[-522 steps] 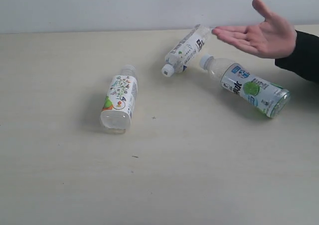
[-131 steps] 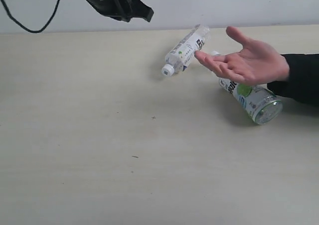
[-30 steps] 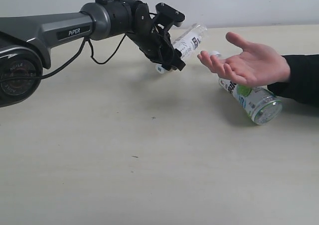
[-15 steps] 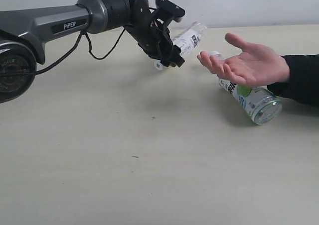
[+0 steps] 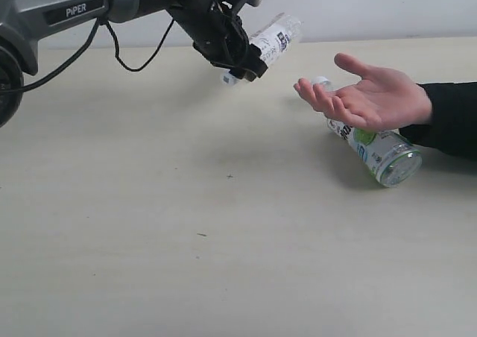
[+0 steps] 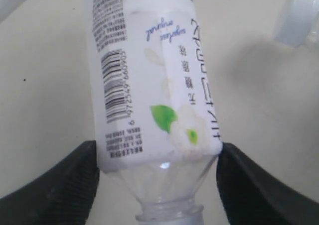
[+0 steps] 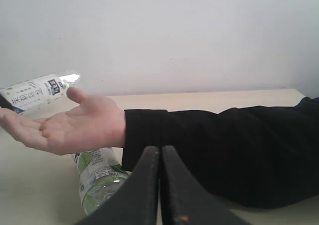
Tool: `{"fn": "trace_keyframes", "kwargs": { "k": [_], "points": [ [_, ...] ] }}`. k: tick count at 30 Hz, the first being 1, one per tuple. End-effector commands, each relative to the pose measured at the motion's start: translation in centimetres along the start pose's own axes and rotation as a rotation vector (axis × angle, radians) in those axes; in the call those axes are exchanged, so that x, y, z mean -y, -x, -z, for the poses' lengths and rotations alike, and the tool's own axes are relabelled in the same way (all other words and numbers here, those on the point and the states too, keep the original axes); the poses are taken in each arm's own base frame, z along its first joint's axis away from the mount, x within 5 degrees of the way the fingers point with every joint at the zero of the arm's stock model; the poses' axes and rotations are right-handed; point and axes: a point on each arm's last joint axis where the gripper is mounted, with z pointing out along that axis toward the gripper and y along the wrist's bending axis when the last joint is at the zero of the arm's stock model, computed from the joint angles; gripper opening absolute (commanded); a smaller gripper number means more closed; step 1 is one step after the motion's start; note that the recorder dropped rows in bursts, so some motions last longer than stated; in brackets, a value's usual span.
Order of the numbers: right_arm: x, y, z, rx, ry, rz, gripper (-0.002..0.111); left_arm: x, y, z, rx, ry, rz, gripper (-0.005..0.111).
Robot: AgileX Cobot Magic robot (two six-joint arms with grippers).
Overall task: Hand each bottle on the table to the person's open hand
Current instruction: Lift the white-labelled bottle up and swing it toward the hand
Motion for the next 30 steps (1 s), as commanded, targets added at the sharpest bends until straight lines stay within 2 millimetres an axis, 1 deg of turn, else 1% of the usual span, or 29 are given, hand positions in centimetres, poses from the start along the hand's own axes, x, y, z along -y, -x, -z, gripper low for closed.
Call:
{"fn": "trace_keyframes", "kwargs": {
  "k": [1,7,10,13,15,21,23,25,28,29,30],
  "points": [
    [0.0,-0.1,0.0,0.006,-0.006,0.003,0.001,-0.6,1.0,2.6,0.019,0.0,0.035,0.0],
    [0.0,-0.1,0.0,0.006,-0.006,0.003,0.001,-0.3,0.4,3.9,0.033,0.006,0.048,0.0],
    [0.0,-0.1,0.0,0.006,-0.006,0.003,0.001,-0.1,-0.5,4.6,0.056,0.021,0.056,0.0],
    [0.0,-0.1,0.0,0.006,-0.006,0.003,0.001,0.2,-1.8,5.0,0.089,0.033,0.076,0.0],
    [0.0,-0.1,0.0,0.006,-0.006,0.003,0.001,0.5,-2.7,5.8,0.118,0.044,0.092,0.0],
    [0.0,-0.1,0.0,0.006,-0.006,0.003,0.001,1.3,-5.8,7.3,0.267,0.083,0.229,0.0],
    [0.0,-0.1,0.0,0.006,-0.006,0.003,0.001,1.6,-6.9,7.9,0.295,0.093,0.283,0.0],
    [0.0,-0.1,0.0,0.006,-0.006,0.003,0.001,1.8,-7.7,8.3,0.305,0.104,0.296,0.0],
    [0.0,-0.1,0.0,0.006,-0.006,0.003,0.001,2.6,-7.6,9.1,0.314,0.091,0.292,0.0],
    [0.0,-0.1,0.0,0.006,-0.006,0.003,0.001,3.1,-7.4,9.3,0.313,0.082,0.274,0.0],
    [0.0,-0.1,0.0,0.006,-0.006,0.003,0.001,4.0,-7.0,10.0,0.322,0.068,0.23,0.0]
  ]
}}
